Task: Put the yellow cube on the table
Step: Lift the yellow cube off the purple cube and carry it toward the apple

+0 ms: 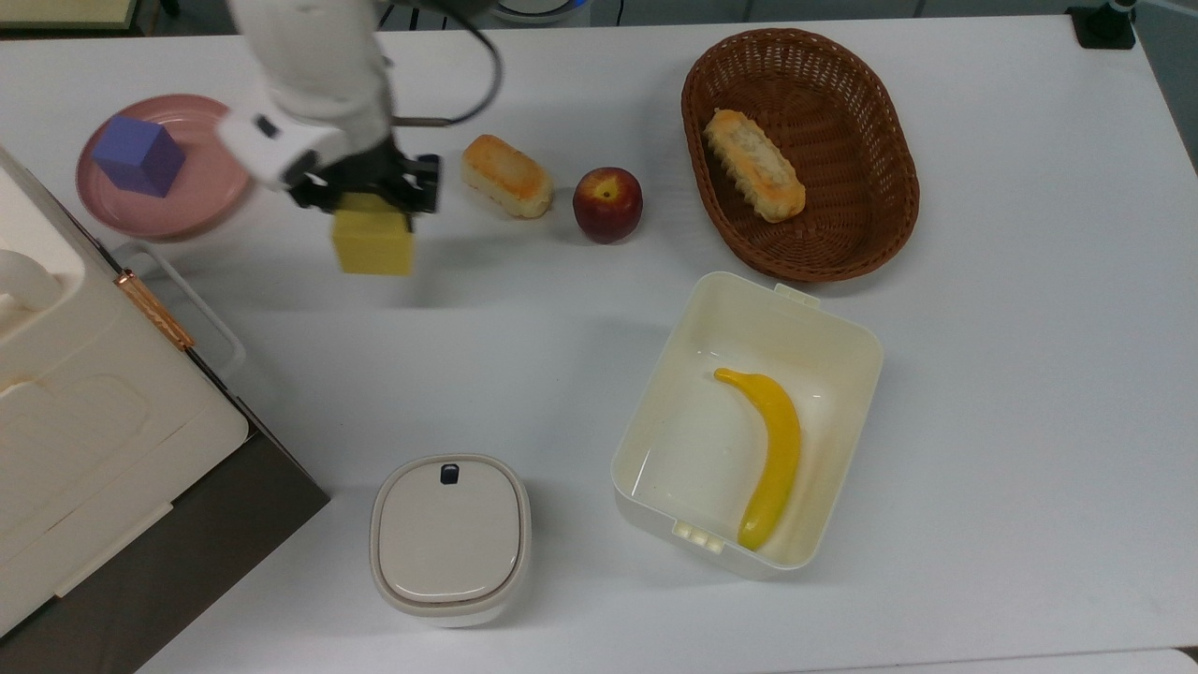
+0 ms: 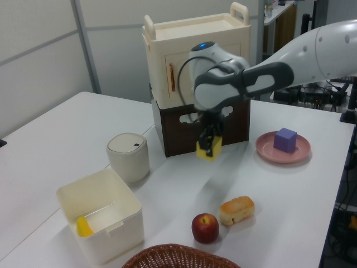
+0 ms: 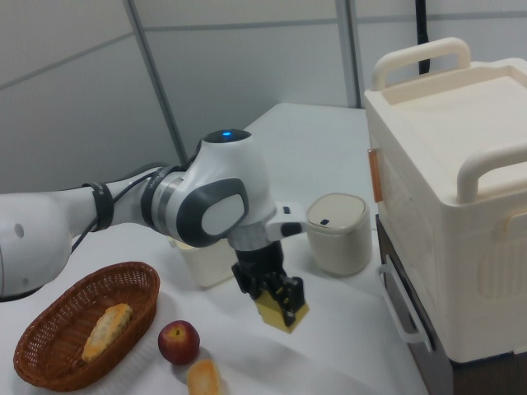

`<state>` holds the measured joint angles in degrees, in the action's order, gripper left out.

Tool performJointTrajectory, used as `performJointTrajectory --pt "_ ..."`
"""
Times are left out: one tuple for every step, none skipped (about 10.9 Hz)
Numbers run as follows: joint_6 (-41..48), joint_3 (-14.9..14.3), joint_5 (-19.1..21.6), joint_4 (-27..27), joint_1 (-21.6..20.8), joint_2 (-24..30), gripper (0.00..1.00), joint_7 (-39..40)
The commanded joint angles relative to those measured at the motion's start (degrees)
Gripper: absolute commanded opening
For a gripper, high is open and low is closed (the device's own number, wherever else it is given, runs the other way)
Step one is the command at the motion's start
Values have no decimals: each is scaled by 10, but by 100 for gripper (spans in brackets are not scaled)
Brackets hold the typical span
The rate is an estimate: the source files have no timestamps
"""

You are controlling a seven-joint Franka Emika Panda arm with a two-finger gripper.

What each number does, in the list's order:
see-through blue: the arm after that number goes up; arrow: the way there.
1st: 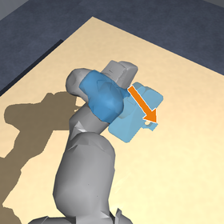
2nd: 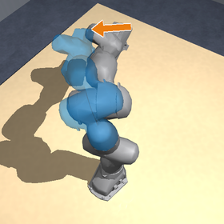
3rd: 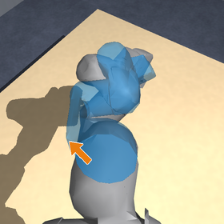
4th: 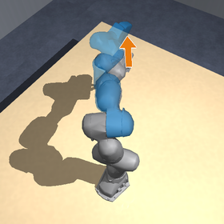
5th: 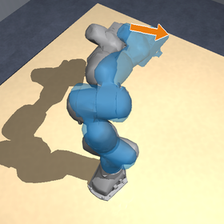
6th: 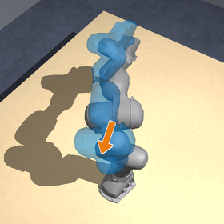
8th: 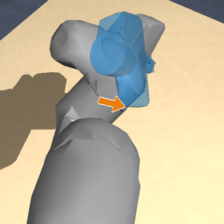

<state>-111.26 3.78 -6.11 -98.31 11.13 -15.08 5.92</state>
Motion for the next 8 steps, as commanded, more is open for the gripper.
performJointTrajectory --pt "0 -7 -4 -7 -47 -13 43 -53" --pt "-2 -7 -4 -7 -57 -17 46 -62" --pt "-2 -7 -4 -7 -62 -23 52 -63" --pt "-2 -7 -4 -7 -64 -24 57 -63" --pt "-2 -7 -4 -7 -66 -24 60 -63" --pt "-2 -7 -4 -7 -66 -23 96 -63" --pt "-1 -7 -4 -5 -67 -21 100 -63" --pt "3 -7 -4 3 -68 -17 100 -63"
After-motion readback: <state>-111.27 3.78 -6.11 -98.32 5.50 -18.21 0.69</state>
